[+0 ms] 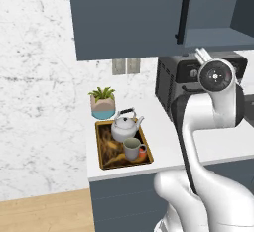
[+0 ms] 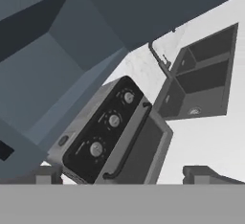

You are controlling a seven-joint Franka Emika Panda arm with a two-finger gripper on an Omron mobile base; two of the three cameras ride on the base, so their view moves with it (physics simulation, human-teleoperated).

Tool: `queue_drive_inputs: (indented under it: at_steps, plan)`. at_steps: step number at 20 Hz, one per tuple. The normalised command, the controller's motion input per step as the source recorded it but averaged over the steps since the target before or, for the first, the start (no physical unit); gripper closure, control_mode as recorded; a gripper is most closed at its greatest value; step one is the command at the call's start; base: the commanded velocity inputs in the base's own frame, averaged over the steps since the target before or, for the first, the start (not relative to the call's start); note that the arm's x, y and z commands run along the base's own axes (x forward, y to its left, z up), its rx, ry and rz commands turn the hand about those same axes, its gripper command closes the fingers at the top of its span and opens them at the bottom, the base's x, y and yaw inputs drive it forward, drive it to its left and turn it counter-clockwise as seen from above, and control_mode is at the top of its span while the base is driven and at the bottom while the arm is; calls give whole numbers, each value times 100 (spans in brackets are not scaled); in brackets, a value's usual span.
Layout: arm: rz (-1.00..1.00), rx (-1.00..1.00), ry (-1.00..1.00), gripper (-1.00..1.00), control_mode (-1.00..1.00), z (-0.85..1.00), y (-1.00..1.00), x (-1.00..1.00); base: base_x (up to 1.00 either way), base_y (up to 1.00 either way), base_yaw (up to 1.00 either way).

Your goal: Pick the kettle from the counter and place it on the tray. Then pick the mug from the cabinet and place it on the tray. Then close the cabinet doors.

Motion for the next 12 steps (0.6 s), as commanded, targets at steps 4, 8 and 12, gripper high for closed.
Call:
queue_drive_inputs:
  at_steps: [4, 8, 12]
  plan:
    - [-8, -4, 0, -100, -100, 17, -24, -33, 0, 0, 0]
    - [-11, -14, 0, -100, -100, 16, -28, -32, 0, 0, 0]
    - [-12, -16, 0, -100, -100, 13, -36, -31, 0, 0, 0]
